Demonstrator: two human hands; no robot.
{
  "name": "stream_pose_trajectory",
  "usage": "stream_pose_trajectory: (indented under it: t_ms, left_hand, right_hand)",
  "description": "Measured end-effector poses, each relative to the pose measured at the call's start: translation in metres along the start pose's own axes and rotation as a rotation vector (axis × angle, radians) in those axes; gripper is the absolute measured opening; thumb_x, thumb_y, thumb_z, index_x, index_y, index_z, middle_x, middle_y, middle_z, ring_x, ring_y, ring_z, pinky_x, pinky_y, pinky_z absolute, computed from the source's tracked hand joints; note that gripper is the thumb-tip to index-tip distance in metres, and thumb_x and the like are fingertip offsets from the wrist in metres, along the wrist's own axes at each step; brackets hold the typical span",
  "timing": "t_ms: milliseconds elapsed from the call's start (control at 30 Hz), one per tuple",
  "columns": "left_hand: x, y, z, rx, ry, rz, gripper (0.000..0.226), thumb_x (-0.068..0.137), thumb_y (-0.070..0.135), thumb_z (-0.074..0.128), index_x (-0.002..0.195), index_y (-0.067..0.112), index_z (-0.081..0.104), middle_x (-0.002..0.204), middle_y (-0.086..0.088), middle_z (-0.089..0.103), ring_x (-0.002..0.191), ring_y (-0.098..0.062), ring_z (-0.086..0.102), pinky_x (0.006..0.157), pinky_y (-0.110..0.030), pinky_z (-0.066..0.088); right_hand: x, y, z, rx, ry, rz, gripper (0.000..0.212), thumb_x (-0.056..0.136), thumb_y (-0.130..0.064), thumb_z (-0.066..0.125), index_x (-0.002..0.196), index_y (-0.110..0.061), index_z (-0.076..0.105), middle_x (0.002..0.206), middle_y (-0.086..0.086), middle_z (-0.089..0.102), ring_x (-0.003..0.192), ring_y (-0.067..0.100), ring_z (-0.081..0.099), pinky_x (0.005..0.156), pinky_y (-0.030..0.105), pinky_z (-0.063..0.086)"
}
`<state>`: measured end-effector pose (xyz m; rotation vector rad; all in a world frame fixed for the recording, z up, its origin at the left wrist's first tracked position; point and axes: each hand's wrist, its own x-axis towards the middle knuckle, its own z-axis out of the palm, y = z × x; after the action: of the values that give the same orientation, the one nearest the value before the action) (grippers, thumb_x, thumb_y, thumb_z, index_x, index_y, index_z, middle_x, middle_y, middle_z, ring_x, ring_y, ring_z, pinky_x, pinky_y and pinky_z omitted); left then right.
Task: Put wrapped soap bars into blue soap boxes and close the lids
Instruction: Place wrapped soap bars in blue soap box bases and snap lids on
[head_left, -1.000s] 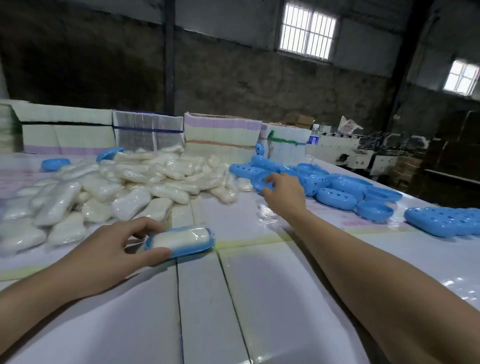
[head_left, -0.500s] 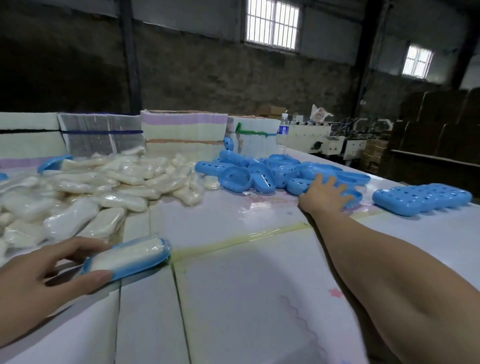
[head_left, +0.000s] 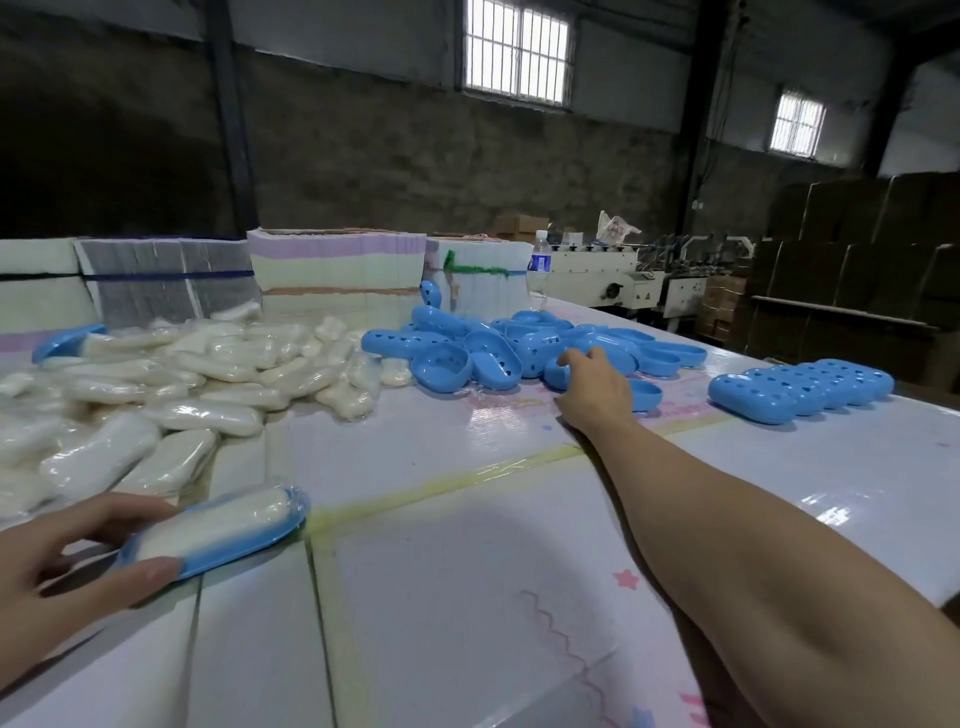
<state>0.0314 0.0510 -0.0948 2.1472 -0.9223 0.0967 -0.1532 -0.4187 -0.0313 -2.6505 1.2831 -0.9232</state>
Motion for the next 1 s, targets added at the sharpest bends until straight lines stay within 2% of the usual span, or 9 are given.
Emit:
stream_pose_trajectory:
  t_ms: [167, 267, 400, 567, 633, 700, 800, 933, 1000]
  left_hand:
    - [0.008, -0.003, 0.001, -0.028, -0.005, 0.018, 0.065, 0.061, 0.057, 0.077, 0.119, 0.028, 0.070, 0.108, 0.008, 0.073, 0.098, -0.022, 0.069, 0.073, -0.033, 0.054]
    - [0.007, -0.005, -0.003, -0.022, -0.061, -0.002, 0.068, 0.063, 0.067, 0.074, 0.122, 0.032, 0.069, 0.108, 0.012, 0.073, 0.097, -0.016, 0.070, 0.070, -0.027, 0.055]
    - [-0.002, 0.013, -0.016, -0.021, -0.072, -0.009, 0.077, 0.060, 0.088, 0.064, 0.121, 0.042, 0.066, 0.104, 0.020, 0.072, 0.089, -0.003, 0.070, 0.069, -0.012, 0.052]
    - [-0.013, 0.044, -0.027, -0.016, -0.025, 0.067, 0.076, 0.051, 0.097, 0.059, 0.114, 0.055, 0.063, 0.099, 0.027, 0.070, 0.086, 0.009, 0.066, 0.070, -0.003, 0.045]
    - [-0.016, 0.050, -0.028, -0.097, -0.035, 0.073, 0.073, 0.050, 0.088, 0.069, 0.115, 0.060, 0.055, 0.101, 0.026, 0.070, 0.088, 0.007, 0.066, 0.073, -0.004, 0.046]
    - [-0.019, 0.058, -0.027, -0.170, -0.033, 0.026, 0.079, 0.054, 0.075, 0.081, 0.122, 0.059, 0.045, 0.101, 0.024, 0.068, 0.076, 0.005, 0.064, 0.072, -0.007, 0.047]
    - [-0.020, 0.060, -0.025, -0.167, -0.046, -0.003, 0.089, 0.055, 0.063, 0.079, 0.132, 0.053, 0.035, 0.100, 0.013, 0.068, 0.068, 0.004, 0.060, 0.074, -0.018, 0.046]
    - [-0.019, 0.062, -0.027, -0.095, -0.090, 0.022, 0.074, 0.057, 0.078, 0.071, 0.124, 0.057, 0.045, 0.110, 0.014, 0.067, 0.096, 0.001, 0.066, 0.090, -0.018, 0.048]
    - [-0.019, 0.063, -0.026, -0.088, -0.088, 0.031, 0.074, 0.055, 0.077, 0.067, 0.124, 0.056, 0.049, 0.110, 0.015, 0.068, 0.099, 0.000, 0.066, 0.093, -0.020, 0.049]
  right_hand:
    - [-0.006, -0.025, 0.000, 0.188, 0.018, -0.120, 0.045, 0.079, -0.002, 0.067, 0.116, -0.026, 0.062, 0.105, -0.005, 0.046, 0.095, 0.020, 0.053, 0.076, 0.030, 0.039]
    - [-0.014, -0.055, -0.005, 0.365, 0.039, -0.198, 0.041, 0.081, 0.005, 0.060, 0.109, -0.024, 0.067, 0.100, -0.005, 0.049, 0.093, 0.018, 0.055, 0.078, 0.031, 0.045]
    - [-0.039, -0.112, -0.031, 0.742, -0.001, -0.290, 0.046, 0.079, 0.013, 0.051, 0.093, -0.026, 0.069, 0.090, -0.007, 0.051, 0.078, 0.008, 0.051, 0.071, 0.018, 0.042]
    - [-0.071, -0.187, -0.075, 1.488, -0.415, -0.183, 0.043, 0.081, 0.016, 0.049, 0.086, -0.020, 0.073, 0.077, 0.001, 0.050, 0.068, 0.011, 0.049, 0.055, 0.016, 0.043]
    - [-0.085, -0.206, -0.073, 1.756, -0.630, -0.092, 0.042, 0.084, 0.016, 0.045, 0.089, -0.015, 0.073, 0.076, 0.002, 0.052, 0.062, 0.010, 0.049, 0.047, 0.014, 0.041]
    - [-0.103, -0.213, -0.059, 1.919, -0.843, 0.035, 0.040, 0.087, 0.014, 0.042, 0.094, -0.012, 0.072, 0.074, 0.001, 0.055, 0.059, 0.013, 0.049, 0.047, 0.018, 0.042]
    - [-0.127, -0.209, -0.032, 1.727, -0.983, 0.036, 0.034, 0.090, 0.007, 0.046, 0.099, -0.014, 0.072, 0.084, 0.004, 0.067, 0.070, 0.020, 0.061, 0.058, 0.026, 0.051]
    - [-0.136, -0.203, -0.022, 1.274, -0.766, -0.345, 0.037, 0.093, -0.003, 0.047, 0.095, -0.027, 0.076, 0.107, 0.000, 0.067, 0.080, 0.006, 0.065, 0.067, 0.018, 0.051]
    - [-0.134, -0.203, -0.026, 1.019, -0.613, -0.572, 0.033, 0.093, -0.013, 0.047, 0.103, -0.032, 0.073, 0.114, -0.006, 0.061, 0.096, 0.002, 0.058, 0.083, 0.019, 0.047]
